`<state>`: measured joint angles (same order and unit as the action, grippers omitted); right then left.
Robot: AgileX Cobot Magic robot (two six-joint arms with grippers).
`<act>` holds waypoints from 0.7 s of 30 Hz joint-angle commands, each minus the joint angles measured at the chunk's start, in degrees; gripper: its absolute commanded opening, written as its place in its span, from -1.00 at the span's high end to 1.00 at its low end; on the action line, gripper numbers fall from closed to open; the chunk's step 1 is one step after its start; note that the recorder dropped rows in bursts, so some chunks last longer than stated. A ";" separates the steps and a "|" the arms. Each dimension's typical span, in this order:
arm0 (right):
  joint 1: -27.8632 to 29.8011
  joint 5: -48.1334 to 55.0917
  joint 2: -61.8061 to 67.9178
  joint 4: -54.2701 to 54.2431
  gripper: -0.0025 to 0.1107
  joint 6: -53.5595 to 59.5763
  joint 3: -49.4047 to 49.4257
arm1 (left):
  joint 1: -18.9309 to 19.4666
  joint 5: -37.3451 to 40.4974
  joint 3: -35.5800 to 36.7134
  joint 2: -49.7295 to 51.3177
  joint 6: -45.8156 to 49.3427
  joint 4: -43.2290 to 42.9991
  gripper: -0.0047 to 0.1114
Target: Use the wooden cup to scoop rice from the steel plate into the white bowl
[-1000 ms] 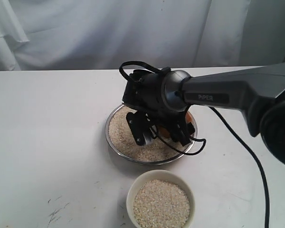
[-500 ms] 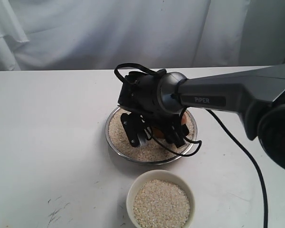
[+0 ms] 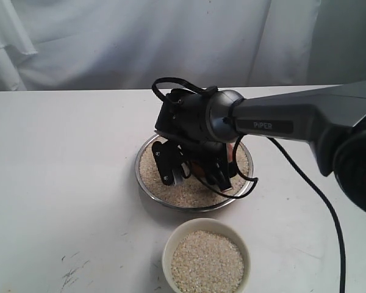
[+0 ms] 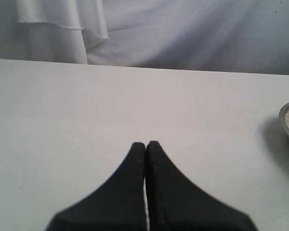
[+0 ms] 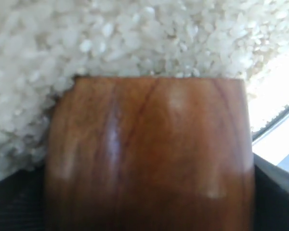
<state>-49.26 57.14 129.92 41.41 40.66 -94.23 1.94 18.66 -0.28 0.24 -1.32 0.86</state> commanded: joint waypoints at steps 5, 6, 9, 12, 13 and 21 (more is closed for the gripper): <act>2.62 -5.62 -0.45 -3.42 0.96 -1.64 -0.37 | -0.15 -0.39 0.28 -0.24 -0.03 -0.06 0.92; 2.76 -6.46 -0.45 -3.28 0.96 -1.64 -0.37 | -0.15 -0.39 0.28 -0.24 -0.03 -0.06 0.92; 3.63 -8.03 -0.81 -4.04 0.96 -1.64 -0.37 | -0.15 -0.39 0.28 -0.24 -0.03 -0.06 0.92; 4.43 -9.09 -0.95 -6.00 0.96 -1.64 -1.01 | -0.15 -0.39 0.28 -0.24 -0.03 -0.06 0.92; 4.72 -9.09 -0.95 -7.04 0.96 -1.64 -1.39 | -0.15 -0.39 0.28 -0.24 -0.03 -0.06 0.92; 7.55 -11.09 -1.05 -14.47 0.96 -0.09 -3.04 | -0.15 -0.39 0.28 -0.24 -0.03 -0.06 0.92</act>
<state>-42.85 47.63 129.60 29.23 39.64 -96.56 1.94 18.66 -0.28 0.24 -1.32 0.86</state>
